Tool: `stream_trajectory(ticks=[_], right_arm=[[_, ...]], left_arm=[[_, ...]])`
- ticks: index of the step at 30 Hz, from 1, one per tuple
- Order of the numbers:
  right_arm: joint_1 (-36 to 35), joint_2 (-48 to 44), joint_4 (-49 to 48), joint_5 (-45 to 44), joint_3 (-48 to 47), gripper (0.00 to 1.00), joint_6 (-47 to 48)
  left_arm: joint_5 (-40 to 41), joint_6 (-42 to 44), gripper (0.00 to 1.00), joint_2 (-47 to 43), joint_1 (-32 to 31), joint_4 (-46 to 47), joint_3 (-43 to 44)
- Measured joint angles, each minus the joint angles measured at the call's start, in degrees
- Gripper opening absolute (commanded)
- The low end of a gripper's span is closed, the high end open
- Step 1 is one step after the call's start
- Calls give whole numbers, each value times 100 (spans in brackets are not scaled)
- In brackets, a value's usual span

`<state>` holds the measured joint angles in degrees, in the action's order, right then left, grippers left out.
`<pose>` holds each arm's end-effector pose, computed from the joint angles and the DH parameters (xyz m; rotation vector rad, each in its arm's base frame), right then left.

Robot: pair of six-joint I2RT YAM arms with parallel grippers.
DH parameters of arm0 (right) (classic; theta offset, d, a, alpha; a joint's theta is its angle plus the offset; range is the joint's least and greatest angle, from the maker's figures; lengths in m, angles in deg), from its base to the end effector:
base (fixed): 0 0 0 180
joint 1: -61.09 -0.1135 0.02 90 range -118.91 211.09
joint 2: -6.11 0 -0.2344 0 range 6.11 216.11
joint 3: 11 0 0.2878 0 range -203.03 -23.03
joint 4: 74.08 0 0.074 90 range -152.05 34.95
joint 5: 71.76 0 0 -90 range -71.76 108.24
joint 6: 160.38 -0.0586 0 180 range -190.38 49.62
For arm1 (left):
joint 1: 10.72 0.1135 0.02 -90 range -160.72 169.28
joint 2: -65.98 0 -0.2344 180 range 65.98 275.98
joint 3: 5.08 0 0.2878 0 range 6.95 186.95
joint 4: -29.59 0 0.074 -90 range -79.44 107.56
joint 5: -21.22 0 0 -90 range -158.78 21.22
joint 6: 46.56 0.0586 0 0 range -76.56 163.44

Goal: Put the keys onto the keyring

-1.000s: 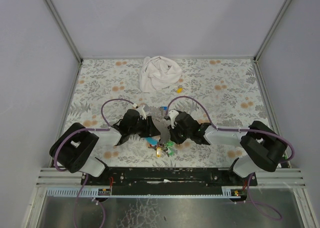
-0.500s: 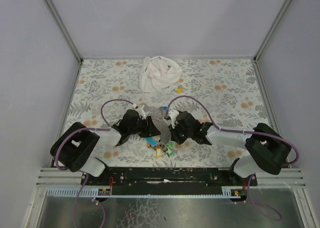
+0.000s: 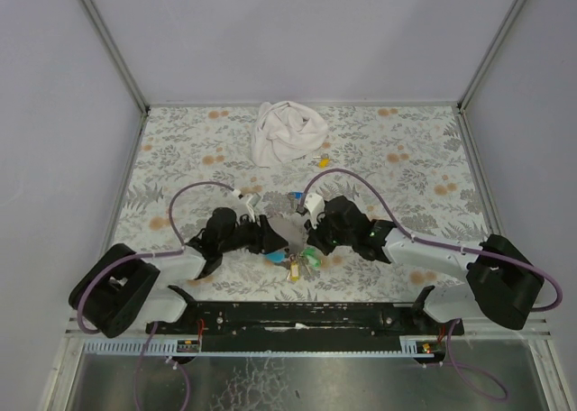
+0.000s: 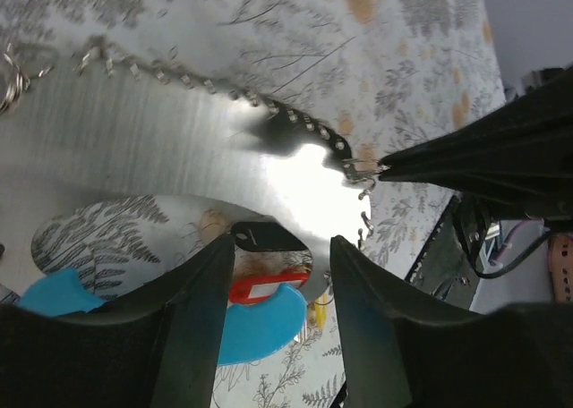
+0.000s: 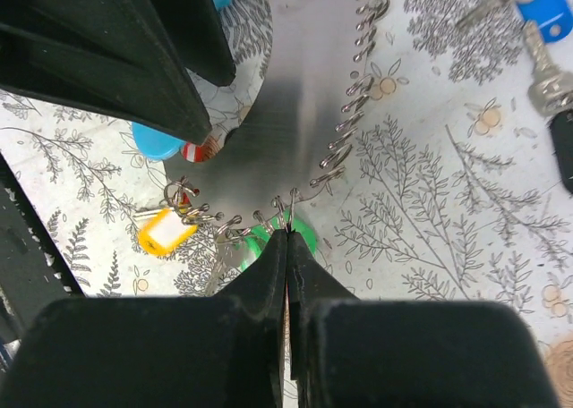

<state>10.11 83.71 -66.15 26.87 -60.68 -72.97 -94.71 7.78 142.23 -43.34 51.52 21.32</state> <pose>0.2015 0.2626 0.1304 -1.0114 2.0371 0.6766 0.2067 -0.1627 0.0619 0.2472 2.2149 -1.1663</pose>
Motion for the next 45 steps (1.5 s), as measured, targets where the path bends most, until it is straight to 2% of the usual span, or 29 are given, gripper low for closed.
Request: stream_trajectory(ticks=[8,11,14,20,23,32,37,41,45], right_arm=[[0,-299,264,13,-243,0,780],[0,-299,479,4,-466,0,1147],[0,-356,588,2,-562,0,1462],[0,-686,822,4,-649,0,1996],[0,-730,885,13,-767,0,2194],[0,-732,1126,245,-1051,0,2658],[0,-732,1167,372,-1051,0,2754],[0,-732,1163,476,-1051,0,2778],[0,-732,1161,592,-1051,0,2813]], left_arm=[[-310,590,61,-1305,0,459,-138],[-297,861,74,-1663,0,595,-140],[-192,1025,86,-1738,0,699,-166],[0,1034,88,-1486,0,811,-170],[-59,1174,85,-1384,0,997,-170],[-1108,2271,55,-855,0,1097,103],[-1572,2688,50,-798,0,1255,168],[-1860,2828,38,-699,0,1460,170],[-2015,2938,35,-557,0,1493,188]])
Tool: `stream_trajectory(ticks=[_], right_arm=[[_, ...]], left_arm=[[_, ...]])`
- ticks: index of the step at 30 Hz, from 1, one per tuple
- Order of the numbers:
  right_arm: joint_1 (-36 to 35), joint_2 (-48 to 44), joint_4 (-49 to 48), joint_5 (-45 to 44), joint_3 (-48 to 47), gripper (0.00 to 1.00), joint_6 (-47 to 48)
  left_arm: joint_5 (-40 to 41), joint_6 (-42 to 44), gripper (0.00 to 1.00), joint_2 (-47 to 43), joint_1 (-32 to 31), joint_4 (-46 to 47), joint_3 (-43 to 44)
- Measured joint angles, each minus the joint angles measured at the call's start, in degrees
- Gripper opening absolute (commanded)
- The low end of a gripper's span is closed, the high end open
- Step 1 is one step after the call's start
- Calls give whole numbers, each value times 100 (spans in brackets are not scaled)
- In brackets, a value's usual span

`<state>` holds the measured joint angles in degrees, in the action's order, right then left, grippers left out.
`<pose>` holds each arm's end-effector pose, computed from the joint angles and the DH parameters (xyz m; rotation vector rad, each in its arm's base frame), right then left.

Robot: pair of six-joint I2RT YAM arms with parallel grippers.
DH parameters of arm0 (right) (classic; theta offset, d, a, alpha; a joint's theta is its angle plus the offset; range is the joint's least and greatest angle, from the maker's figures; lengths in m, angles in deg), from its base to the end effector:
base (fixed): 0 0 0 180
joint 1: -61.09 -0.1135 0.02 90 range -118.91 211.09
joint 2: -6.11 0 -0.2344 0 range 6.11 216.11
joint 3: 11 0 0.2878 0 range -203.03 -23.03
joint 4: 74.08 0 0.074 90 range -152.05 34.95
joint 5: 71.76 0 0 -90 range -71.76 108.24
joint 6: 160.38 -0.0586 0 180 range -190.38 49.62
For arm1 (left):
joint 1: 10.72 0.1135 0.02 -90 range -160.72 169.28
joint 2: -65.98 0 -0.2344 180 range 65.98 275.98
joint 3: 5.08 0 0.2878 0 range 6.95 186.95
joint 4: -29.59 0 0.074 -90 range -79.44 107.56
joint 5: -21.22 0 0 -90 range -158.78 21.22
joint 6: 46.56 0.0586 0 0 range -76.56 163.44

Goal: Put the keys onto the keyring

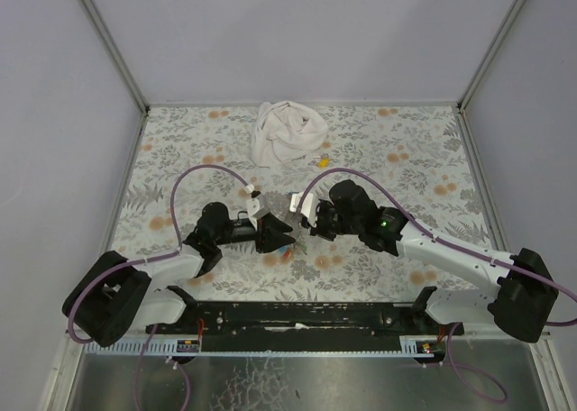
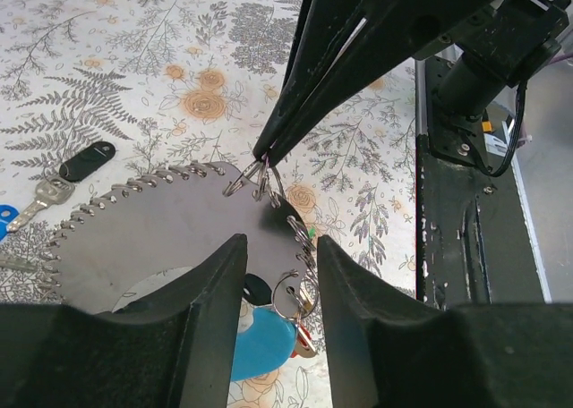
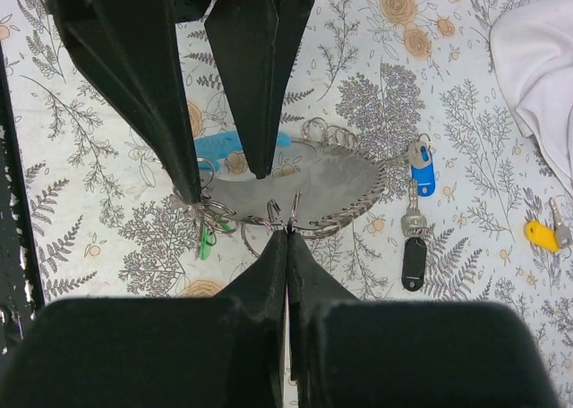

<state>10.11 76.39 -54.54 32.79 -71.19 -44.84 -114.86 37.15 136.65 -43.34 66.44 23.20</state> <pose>0.2013 0.2718 0.2191 -1.4285 1.5585 0.5326 0.2039 -0.1806 0.1296 1.0006 1.4682 -1.1658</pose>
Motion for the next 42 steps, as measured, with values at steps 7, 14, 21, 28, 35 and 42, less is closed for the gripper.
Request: stream_trajectory(ticks=[7,14,21,28,35,42], right_arm=[[0,0,-4,37,2,0,50],[0,0,-4,166,7,0,105],[0,0,-9,195,22,0,149],[0,0,-7,275,22,0,155],[0,0,-7,297,24,0,157],[0,0,-7,315,24,0,155]], left_arm=[[-111,291,35,-26,68,-2,122],[-481,535,35,13,332,-70,481],[-717,704,33,260,435,-297,667],[-879,776,24,431,450,-481,817],[-1014,778,22,564,450,-498,844],[-1176,756,19,693,450,-503,922]])
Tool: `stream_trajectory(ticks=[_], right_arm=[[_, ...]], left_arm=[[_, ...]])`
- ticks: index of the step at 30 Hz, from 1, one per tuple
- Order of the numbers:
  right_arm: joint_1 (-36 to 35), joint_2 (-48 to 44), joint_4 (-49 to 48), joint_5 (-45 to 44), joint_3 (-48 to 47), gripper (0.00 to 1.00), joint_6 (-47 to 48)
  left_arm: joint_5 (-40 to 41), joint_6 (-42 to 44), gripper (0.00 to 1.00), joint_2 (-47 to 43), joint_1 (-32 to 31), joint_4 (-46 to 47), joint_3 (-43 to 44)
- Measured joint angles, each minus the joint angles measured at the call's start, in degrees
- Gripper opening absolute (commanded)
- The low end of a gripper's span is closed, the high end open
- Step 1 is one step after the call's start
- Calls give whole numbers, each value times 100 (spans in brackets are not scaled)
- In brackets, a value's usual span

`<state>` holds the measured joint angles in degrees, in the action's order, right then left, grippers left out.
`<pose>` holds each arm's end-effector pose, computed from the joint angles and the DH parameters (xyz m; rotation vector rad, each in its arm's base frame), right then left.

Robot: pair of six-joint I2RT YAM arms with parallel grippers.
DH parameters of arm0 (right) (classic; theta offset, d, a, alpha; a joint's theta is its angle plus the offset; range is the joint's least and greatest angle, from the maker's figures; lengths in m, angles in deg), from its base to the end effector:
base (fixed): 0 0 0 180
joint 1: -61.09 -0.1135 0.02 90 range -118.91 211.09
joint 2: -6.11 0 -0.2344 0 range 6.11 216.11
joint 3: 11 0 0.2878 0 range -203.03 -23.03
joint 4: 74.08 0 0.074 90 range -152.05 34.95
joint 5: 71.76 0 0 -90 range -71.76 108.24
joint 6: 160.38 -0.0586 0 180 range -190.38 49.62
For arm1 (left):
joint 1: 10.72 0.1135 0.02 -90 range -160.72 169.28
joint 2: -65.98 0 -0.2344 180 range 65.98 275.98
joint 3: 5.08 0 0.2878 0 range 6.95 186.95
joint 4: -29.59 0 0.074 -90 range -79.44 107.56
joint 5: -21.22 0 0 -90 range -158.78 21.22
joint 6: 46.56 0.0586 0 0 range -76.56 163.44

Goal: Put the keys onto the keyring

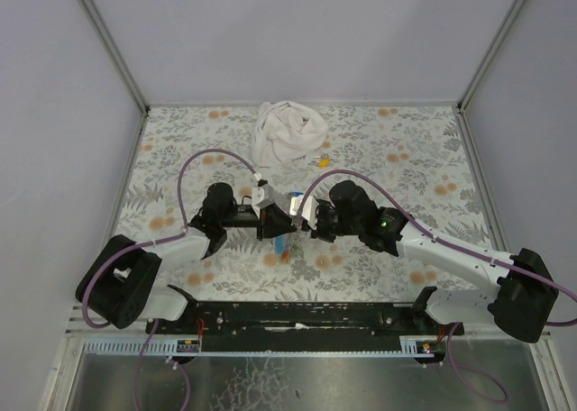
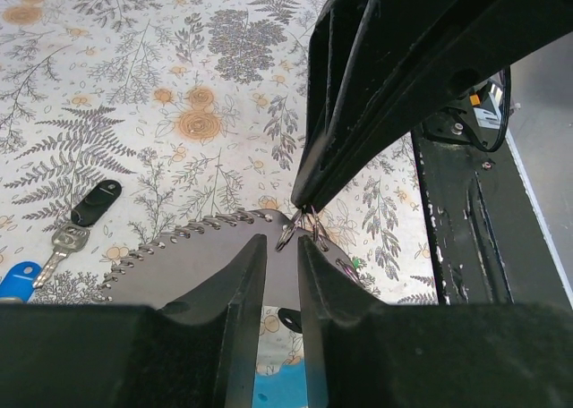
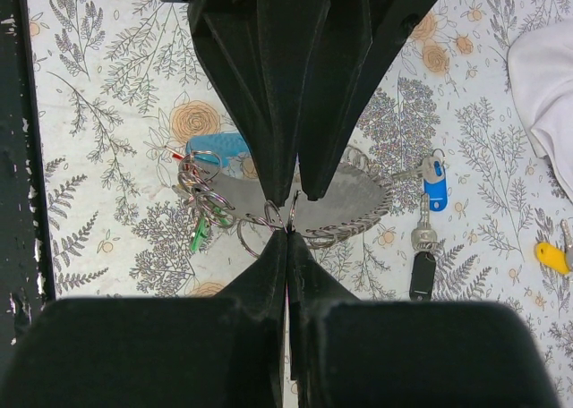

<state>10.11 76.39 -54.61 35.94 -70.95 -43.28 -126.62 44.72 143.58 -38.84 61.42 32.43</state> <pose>0.1981 0.2728 0.2180 -1.4747 1.5166 0.5736 0.2359 -0.1823 0.1420 1.1605 1.3708 -1.1962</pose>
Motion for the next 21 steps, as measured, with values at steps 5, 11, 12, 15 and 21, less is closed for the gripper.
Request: stream_trajectory(ticks=[5,11,12,15,21], right_arm=[[0,0,0,4,0,0,-2],[0,0,0,2,0,0,-4],[0,0,0,2,0,1,-7],[0,-2,2,0,0,6,-15],[0,-247,-46,-22,114,30,-164]], left_arm=[[-118,-72,14,57,0,26,26],[-184,-144,0,131,0,20,76],[-188,-146,0,133,0,17,87],[-192,-149,0,129,0,11,90],[-109,-131,0,-98,-2,-175,90]])
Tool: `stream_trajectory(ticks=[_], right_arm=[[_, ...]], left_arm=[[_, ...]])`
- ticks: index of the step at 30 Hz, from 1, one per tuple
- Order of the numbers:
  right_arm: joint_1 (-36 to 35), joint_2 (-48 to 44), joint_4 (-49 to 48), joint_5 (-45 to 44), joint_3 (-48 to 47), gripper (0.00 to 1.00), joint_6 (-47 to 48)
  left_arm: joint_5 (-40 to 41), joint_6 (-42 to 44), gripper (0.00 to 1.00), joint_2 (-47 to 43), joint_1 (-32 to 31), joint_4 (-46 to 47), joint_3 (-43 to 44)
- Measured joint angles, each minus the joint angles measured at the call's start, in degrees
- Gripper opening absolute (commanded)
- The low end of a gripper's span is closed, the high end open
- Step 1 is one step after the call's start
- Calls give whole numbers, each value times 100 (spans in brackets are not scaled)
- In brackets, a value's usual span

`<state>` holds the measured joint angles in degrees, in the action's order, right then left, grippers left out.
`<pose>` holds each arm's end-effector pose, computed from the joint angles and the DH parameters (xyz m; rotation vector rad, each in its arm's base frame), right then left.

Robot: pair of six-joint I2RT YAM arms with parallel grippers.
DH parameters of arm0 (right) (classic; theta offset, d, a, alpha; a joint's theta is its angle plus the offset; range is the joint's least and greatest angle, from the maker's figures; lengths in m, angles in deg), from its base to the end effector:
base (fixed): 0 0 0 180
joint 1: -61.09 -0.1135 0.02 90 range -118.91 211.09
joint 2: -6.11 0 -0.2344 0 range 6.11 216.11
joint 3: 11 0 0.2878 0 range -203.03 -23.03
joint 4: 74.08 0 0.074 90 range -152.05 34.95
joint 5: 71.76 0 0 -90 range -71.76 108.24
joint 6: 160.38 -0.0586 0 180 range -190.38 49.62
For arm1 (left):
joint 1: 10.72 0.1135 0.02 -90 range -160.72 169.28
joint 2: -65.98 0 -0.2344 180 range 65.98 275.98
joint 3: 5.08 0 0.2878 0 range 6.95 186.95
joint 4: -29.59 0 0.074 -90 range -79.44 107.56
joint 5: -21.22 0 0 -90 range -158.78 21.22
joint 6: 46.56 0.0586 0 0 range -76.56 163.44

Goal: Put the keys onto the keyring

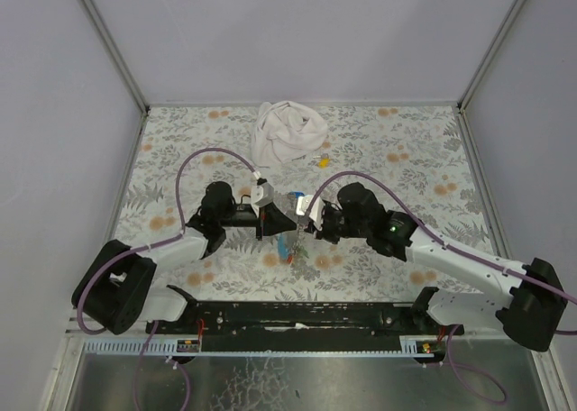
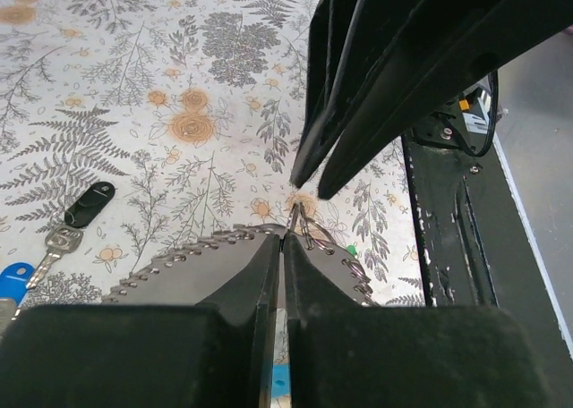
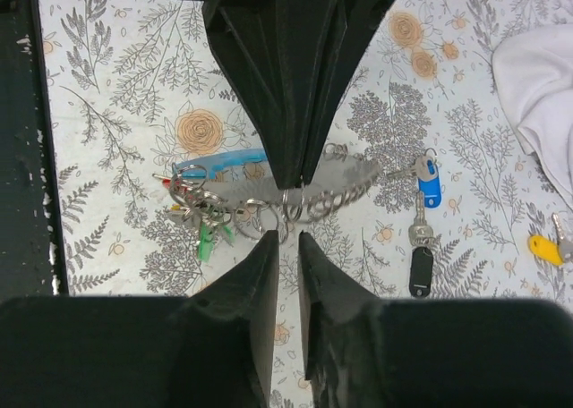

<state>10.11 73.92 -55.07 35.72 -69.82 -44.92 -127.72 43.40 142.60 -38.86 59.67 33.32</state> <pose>0.1944 0.2678 0.2246 -1.4366 1.5140 0.5874 0.2365 -0.1834 0.1487 1.1613 1.3763 -1.2277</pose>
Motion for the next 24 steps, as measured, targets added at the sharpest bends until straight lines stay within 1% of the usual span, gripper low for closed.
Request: stream_trajectory(ticks=[3,4,6,9,12,14,18,21,24], right_arm=[[0,-387,-37,-50,149,52,-146],[2,-538,-83,-90,212,57,-205],[4,-798,-223,-199,343,62,-328],[4,-1080,-461,-393,514,60,-516],[4,-1032,-636,-490,518,52,-667],[4,-868,-640,-476,470,48,-715],[11,-260,-557,-422,229,47,-734],[35,-153,-573,-439,243,46,-750],[79,-229,-782,-603,317,46,-769]], left_arm=[[127,61,0,-192,0,-197,0],[166,90,0,-245,-11,-256,0],[269,144,0,-337,-22,-363,0],[382,229,0,-424,-74,-533,0],[448,291,0,-463,-131,-671,0],[503,334,0,-498,-175,-769,0],[612,374,0,-592,-229,-966,0],[673,378,0,-645,-247,-1010,0],[695,385,0,-675,-269,-1064,0]])
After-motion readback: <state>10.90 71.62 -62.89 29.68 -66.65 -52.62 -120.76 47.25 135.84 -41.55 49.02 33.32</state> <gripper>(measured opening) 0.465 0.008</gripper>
